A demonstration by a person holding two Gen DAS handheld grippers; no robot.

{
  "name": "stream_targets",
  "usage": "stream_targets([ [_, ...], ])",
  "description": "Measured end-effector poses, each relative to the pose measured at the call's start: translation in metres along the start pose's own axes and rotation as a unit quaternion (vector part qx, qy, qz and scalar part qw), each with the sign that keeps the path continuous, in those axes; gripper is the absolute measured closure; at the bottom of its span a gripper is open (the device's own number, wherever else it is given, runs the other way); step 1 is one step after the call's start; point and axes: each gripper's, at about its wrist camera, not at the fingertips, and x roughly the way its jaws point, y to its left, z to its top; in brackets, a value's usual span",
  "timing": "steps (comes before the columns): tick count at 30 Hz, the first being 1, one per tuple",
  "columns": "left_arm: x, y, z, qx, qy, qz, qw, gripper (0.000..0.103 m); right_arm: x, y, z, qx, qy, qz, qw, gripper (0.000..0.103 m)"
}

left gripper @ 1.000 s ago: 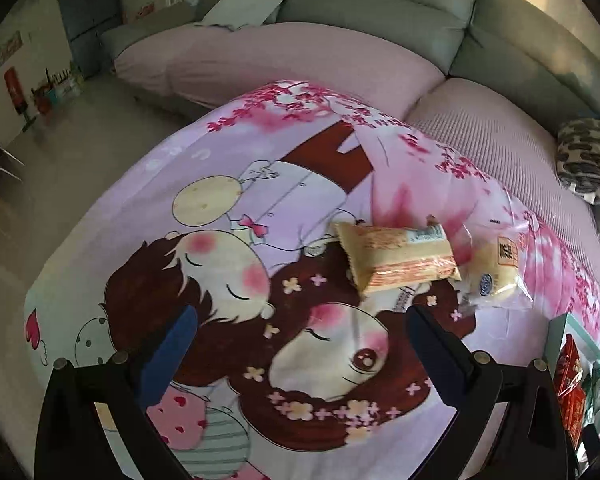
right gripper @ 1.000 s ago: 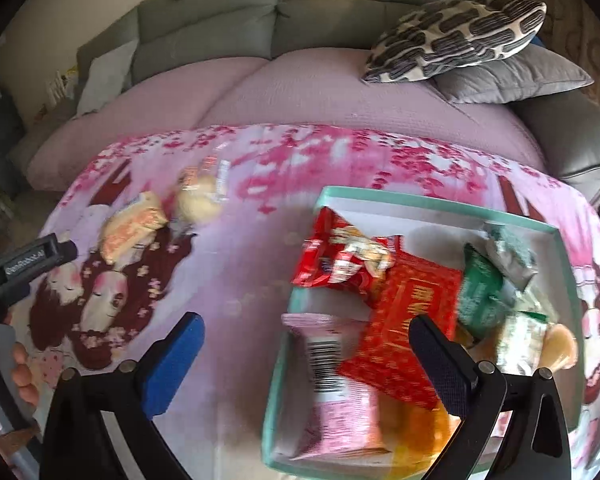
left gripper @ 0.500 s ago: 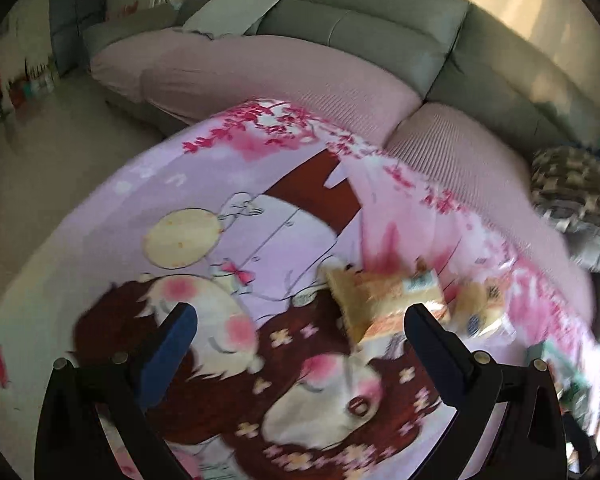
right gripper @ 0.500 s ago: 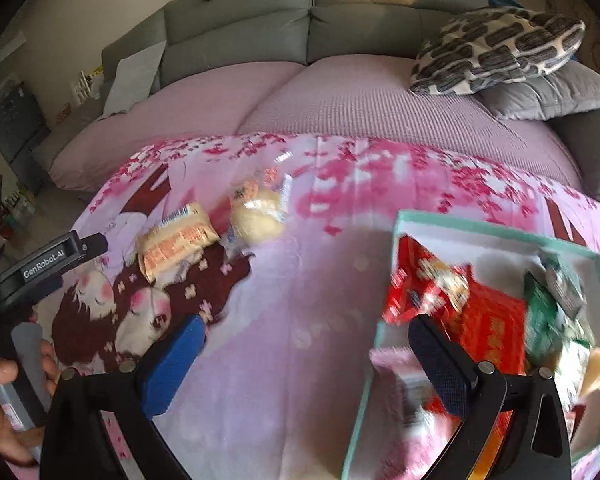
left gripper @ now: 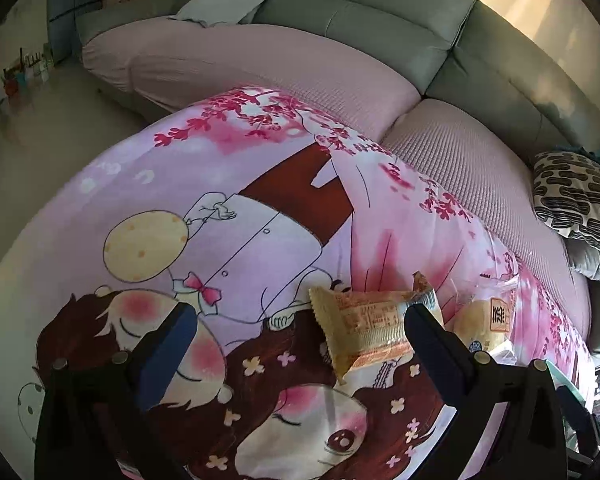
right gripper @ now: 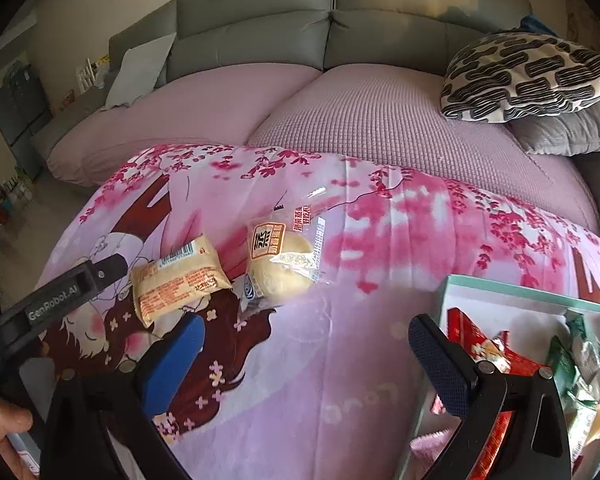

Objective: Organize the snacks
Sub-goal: 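Grasp the beige biscuit pack with the left tool while the right tool grasps the clear-wrapped bun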

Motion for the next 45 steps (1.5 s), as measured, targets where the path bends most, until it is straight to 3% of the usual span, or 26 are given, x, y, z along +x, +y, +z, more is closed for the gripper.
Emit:
stream_targets([
  [13,0.023,-0.014,0.009,-0.001,0.03,-0.015,0.9994,0.0,0.048,-0.003,0.024,0.023,0.026,0.02,0.999,0.0],
  [23,0.045,-0.031,0.006,-0.002,0.071,-0.039,0.9967,0.0,0.076,0.002,0.031,0.011,0.041,0.008,0.999,0.0],
  [33,0.055,-0.039,0.002,0.006,0.086,-0.037,0.9956,0.0,0.08,0.001,0.027,0.01,0.037,0.028,0.999,0.031],
  [45,0.072,-0.045,-0.015,0.048,0.096,-0.009,0.9942,0.0,0.064,-0.01,0.011,0.016,0.035,0.007,0.999,0.034],
])
